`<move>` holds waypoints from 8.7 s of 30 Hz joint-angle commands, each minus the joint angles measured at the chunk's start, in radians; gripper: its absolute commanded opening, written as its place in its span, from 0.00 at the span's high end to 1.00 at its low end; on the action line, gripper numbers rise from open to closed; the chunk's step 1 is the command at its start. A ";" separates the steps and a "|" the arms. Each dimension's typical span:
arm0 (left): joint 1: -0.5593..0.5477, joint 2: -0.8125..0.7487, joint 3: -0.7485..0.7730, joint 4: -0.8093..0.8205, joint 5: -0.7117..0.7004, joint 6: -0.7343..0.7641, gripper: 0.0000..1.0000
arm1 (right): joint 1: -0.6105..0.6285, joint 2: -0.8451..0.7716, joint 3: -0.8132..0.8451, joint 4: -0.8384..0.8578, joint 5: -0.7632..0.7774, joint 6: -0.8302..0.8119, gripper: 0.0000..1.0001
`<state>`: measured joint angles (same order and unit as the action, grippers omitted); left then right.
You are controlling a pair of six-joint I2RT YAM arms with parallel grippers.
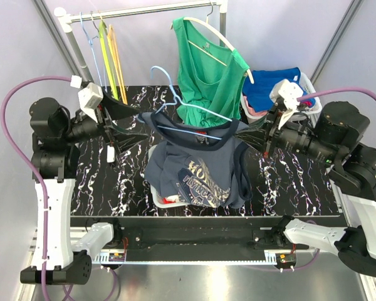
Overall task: Remove the tank top from the hanger
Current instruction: Pick up the hanger from the clothesline, then remove the tank top from the hanger.
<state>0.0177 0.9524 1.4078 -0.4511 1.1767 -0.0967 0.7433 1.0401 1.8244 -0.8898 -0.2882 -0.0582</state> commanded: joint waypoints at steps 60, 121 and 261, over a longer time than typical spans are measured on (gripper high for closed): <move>-0.056 0.046 0.072 -0.037 -0.203 0.232 1.00 | -0.002 -0.272 -0.573 0.616 0.263 0.300 0.37; -0.056 0.032 0.105 -0.047 -0.052 0.163 1.00 | -0.004 -0.121 -0.703 0.804 0.400 0.284 0.28; -0.145 -0.015 -0.199 -0.169 -0.054 0.459 0.35 | -0.259 -0.224 -0.130 -0.043 -0.206 -0.097 1.00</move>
<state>-0.1242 0.9588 1.2049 -0.6533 1.1656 0.3302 0.4889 0.7872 1.6005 -0.8791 -0.5426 -0.1181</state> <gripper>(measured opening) 0.657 0.011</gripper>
